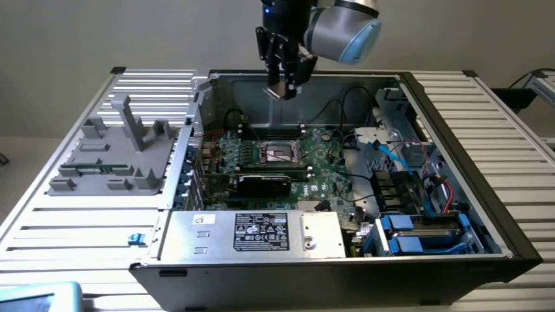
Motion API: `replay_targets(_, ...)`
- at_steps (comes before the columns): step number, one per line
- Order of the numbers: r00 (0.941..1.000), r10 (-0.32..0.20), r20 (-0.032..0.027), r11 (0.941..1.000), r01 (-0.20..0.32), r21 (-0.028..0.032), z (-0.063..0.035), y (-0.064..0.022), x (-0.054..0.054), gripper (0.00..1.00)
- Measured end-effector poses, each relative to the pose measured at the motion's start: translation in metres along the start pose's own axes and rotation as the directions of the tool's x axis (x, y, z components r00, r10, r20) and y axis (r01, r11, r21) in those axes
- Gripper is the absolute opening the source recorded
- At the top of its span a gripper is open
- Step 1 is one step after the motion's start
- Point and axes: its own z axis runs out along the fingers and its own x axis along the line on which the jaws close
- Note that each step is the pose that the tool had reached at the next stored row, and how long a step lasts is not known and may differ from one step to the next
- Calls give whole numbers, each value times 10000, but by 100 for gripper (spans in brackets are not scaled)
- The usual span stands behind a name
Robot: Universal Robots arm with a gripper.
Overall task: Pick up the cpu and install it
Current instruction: 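Pick up the cpu and move it towards the insertion slot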
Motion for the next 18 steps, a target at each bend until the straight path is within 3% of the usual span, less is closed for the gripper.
replay_targets(4, 9982, 599, 1, 9982, -599, -18, 3, 0, 0, 55)
replay_targets(8, 9929, 1193, 0, 9929, -1193, -35, 6, 0, 0, 55)
replay_targets(18, 9691, 2467, 8, 9691, -2467, -64, 9, -1, 0, 55)
